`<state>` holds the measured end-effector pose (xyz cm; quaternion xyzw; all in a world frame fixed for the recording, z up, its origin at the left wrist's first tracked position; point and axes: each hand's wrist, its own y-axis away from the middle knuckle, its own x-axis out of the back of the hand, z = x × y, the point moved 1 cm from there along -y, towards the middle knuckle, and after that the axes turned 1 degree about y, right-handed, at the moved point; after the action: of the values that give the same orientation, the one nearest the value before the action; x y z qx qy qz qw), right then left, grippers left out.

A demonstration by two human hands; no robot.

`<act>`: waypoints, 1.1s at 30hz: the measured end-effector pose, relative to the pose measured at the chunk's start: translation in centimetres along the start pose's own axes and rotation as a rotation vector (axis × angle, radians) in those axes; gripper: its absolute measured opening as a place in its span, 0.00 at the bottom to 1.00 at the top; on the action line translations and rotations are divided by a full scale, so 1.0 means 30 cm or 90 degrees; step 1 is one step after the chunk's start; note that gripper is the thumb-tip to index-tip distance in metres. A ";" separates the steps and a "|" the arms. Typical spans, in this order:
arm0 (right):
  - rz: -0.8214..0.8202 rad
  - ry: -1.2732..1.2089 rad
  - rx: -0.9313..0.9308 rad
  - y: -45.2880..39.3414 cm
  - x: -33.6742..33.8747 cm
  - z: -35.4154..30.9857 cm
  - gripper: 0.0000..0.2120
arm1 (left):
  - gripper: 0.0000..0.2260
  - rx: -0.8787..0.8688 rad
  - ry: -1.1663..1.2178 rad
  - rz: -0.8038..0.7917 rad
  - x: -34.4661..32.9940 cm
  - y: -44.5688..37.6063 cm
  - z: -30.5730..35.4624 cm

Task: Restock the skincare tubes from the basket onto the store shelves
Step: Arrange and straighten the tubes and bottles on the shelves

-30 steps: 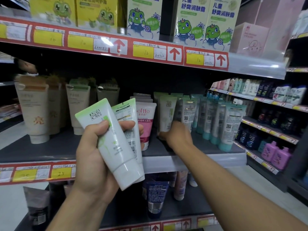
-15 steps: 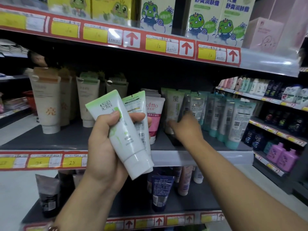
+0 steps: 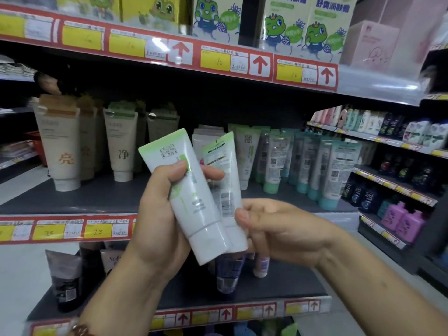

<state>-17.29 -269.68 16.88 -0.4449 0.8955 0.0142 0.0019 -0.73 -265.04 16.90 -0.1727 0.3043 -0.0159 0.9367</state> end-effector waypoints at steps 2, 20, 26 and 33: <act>0.082 0.041 0.029 -0.016 0.046 -0.026 0.21 | 0.18 -0.008 0.015 0.015 0.010 -0.006 0.005; 0.629 0.552 -0.017 -0.220 0.256 0.052 0.20 | 0.20 -0.040 -0.120 0.138 0.032 -0.006 0.013; 0.679 0.539 0.011 -0.231 0.252 0.072 0.23 | 0.19 0.000 -0.146 0.143 0.022 -0.010 -0.009; 0.546 0.354 0.200 -0.044 0.020 0.051 0.14 | 0.09 -0.032 -0.283 0.151 0.014 -0.009 -0.028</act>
<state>-16.61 -270.89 15.32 -0.0202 0.9549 -0.2391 -0.1748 -0.87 -265.61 16.12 -0.1582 0.1092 0.1397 0.9713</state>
